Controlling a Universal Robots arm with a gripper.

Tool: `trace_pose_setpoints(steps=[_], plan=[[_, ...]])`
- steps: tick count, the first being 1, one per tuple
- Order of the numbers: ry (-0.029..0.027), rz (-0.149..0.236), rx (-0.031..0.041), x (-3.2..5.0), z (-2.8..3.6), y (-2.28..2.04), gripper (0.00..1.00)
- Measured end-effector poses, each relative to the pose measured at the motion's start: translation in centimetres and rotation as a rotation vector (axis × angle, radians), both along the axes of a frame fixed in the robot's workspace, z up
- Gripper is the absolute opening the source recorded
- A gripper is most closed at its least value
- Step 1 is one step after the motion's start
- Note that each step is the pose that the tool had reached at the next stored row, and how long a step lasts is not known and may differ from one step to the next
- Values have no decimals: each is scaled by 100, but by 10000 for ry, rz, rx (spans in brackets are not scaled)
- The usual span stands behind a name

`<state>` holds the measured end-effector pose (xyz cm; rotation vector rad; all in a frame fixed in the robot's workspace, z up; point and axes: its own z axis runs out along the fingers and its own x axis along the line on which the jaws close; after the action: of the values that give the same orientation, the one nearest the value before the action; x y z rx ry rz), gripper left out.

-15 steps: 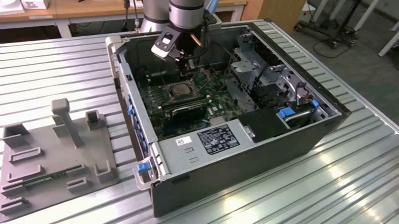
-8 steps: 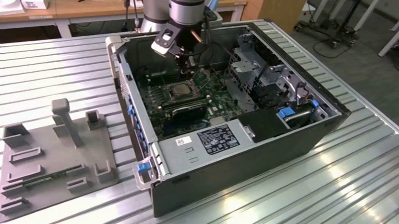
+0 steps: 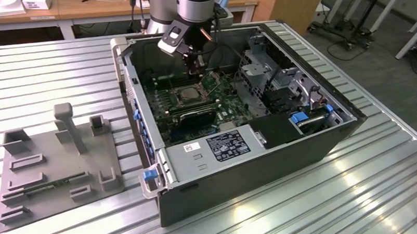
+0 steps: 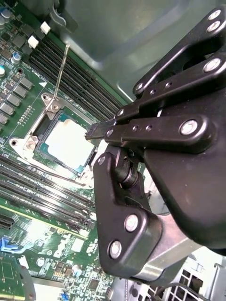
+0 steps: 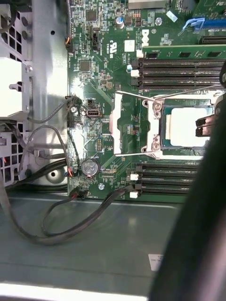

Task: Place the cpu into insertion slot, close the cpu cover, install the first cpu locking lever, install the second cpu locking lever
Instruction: 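Place the cpu into insertion slot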

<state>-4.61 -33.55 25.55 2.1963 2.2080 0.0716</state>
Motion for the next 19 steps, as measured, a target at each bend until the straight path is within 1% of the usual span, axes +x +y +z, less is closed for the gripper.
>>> trace_pose_setpoints(steps=[2,19], plan=[[0,0,0,0,20,0,11],[0,1,0,0,43,0,11]])
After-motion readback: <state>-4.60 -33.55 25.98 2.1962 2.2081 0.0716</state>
